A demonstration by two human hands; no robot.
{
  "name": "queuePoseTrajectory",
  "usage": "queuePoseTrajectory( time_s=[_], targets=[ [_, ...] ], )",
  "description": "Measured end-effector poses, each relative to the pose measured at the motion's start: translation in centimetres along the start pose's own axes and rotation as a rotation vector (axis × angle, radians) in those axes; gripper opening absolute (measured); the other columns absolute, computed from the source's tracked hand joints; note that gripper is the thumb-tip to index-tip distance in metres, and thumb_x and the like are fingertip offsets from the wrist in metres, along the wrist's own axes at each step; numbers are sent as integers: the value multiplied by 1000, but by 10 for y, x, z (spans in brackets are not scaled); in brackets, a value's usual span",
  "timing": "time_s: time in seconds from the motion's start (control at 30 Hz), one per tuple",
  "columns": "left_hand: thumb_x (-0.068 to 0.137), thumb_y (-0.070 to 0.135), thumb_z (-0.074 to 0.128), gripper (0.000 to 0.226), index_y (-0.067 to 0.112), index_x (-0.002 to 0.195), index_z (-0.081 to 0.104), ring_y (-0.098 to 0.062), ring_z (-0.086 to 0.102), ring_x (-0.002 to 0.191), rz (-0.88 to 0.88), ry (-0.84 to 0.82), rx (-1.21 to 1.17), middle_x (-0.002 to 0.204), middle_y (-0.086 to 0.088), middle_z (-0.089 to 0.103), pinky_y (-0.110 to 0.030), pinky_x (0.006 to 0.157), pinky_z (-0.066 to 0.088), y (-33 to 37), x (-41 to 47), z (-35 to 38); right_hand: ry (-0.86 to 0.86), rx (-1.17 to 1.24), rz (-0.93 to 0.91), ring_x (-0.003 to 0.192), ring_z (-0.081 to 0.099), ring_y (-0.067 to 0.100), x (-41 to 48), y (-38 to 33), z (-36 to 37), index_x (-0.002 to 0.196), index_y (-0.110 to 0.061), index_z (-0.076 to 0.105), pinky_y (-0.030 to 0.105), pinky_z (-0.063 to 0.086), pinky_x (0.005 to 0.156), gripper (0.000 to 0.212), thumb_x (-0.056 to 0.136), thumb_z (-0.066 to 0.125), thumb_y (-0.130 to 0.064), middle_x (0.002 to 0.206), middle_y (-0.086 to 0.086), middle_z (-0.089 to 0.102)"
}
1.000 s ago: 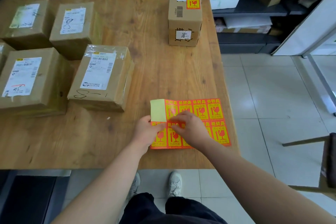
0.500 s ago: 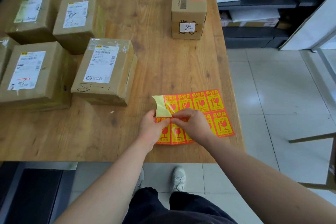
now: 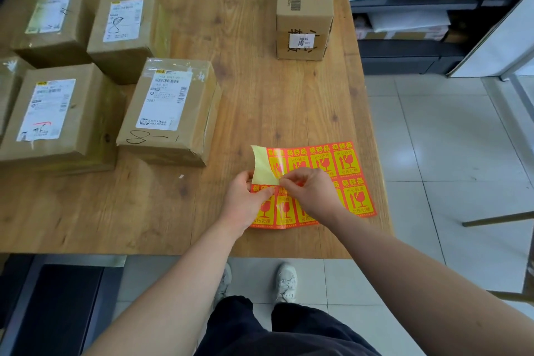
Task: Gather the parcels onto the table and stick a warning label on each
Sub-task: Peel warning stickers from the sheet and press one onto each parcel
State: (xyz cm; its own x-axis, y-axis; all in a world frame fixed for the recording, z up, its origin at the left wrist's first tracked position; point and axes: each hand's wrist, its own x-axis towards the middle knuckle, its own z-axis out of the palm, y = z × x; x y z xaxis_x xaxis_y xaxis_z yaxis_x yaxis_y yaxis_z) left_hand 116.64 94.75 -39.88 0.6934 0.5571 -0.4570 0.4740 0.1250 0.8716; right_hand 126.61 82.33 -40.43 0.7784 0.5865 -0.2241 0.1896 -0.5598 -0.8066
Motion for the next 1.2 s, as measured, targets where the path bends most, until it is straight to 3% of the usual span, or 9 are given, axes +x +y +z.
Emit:
queuePoseTrajectory(
  time_s=[0.2, 0.33, 0.4, 0.53, 0.67, 0.77, 0.83, 1.0, 1.2],
  targets=[
    [80, 11, 73, 61, 32, 121, 33, 6, 54, 82, 125, 157, 159, 102, 20, 50, -8, 53, 45, -2, -3, -4, 20, -31, -3, 66, 57, 5, 6, -1, -3, 79, -22, 63, 19, 41, 51, 11, 89, 59, -23, 73, -12, 62],
    [80, 2, 69, 76, 40, 125, 20, -7, 52, 99, 308, 214, 359, 129, -3, 40, -7, 68, 43, -4, -4, -4, 54, -46, 33, 60, 53, 4, 12, 0, -9, 83, -19, 62, 18, 36, 47, 13, 92, 54, -21, 72, -12, 60],
    [80, 0, 68, 75, 38, 125, 21, -4, 48, 96, 392, 220, 437, 133, -5, 33, -1, 66, 39, -5, -3, -3, 55, -57, 47, 60, 52, 4, 15, 0, -12, 83, -18, 61, 17, 35, 47, 13, 93, 53, -20, 72, -11, 58],
    [83, 0, 65, 65, 35, 122, 26, -9, 48, 88, 468, 192, 580, 128, -5, 28, -21, 69, 51, -5, -1, -6, 58, -79, 68, 62, 51, 5, 21, -1, -17, 82, -18, 59, 19, 33, 47, 14, 93, 51, -17, 72, -9, 58],
    [87, 4, 62, 48, 29, 124, 46, -8, 46, 87, 389, 147, 670, 125, -1, 32, -17, 73, 43, -3, 5, -9, 63, -78, 87, 60, 49, 7, 25, 0, -22, 84, -15, 58, 21, 32, 46, 14, 94, 49, -15, 72, -4, 59],
    [87, 5, 62, 50, 26, 130, 46, -10, 50, 92, 307, 139, 674, 127, -1, 38, -16, 77, 36, 1, 11, -11, 89, -68, 117, 65, 57, 17, 32, 1, -34, 86, -13, 58, 28, 41, 48, 14, 94, 47, -16, 78, 3, 65],
    [88, 5, 60, 51, 25, 132, 45, -16, 54, 102, 255, 138, 672, 130, -3, 40, -18, 80, 35, 5, 13, -11, 100, -43, 142, 73, 64, 24, 39, 2, -43, 89, -11, 57, 35, 51, 58, 13, 95, 46, -16, 82, 8, 67],
    [89, 5, 57, 50, 21, 135, 43, -21, 55, 110, 195, 126, 682, 134, -6, 42, -21, 83, 35, 10, 16, -11, 125, -5, 203, 76, 67, 28, 48, 10, -58, 88, -14, 54, 46, 57, 63, 13, 95, 43, -17, 83, 9, 67],
    [91, 3, 54, 49, 17, 136, 42, -26, 57, 106, 142, 172, 706, 134, -10, 39, -31, 89, 44, 14, 16, -11, 202, -89, 165, 71, 63, 18, 51, 14, -79, 88, -16, 57, 28, 48, 52, 13, 94, 46, -21, 81, 3, 66]
  ],
)
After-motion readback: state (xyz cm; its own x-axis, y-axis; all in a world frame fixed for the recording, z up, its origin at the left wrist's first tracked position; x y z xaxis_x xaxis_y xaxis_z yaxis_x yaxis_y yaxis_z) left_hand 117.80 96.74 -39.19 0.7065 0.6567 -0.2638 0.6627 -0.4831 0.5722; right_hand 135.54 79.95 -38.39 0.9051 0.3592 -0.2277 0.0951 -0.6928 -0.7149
